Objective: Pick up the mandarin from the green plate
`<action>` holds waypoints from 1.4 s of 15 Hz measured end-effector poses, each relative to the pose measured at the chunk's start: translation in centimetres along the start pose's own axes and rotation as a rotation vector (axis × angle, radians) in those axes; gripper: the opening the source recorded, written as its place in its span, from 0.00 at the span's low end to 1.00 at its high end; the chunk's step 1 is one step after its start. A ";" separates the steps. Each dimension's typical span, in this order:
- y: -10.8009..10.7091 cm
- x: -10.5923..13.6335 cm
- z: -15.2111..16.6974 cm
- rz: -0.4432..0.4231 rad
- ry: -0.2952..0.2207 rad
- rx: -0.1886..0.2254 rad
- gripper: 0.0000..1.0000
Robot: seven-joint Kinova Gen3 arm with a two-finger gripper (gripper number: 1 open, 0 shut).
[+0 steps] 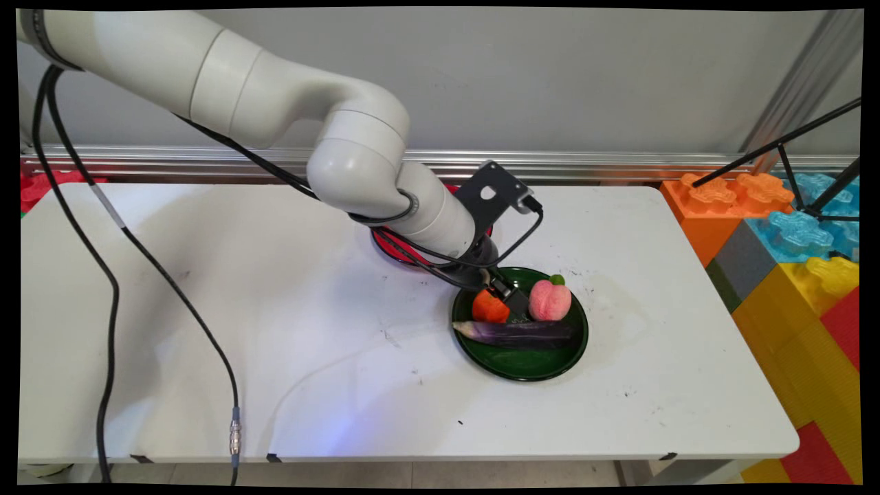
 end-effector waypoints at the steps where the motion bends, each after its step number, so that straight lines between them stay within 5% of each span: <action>1: -0.2 -0.1 0.2 -0.026 0.004 -0.002 1.00; 21: -1.4 -2.5 4.0 -0.248 0.020 -0.032 1.00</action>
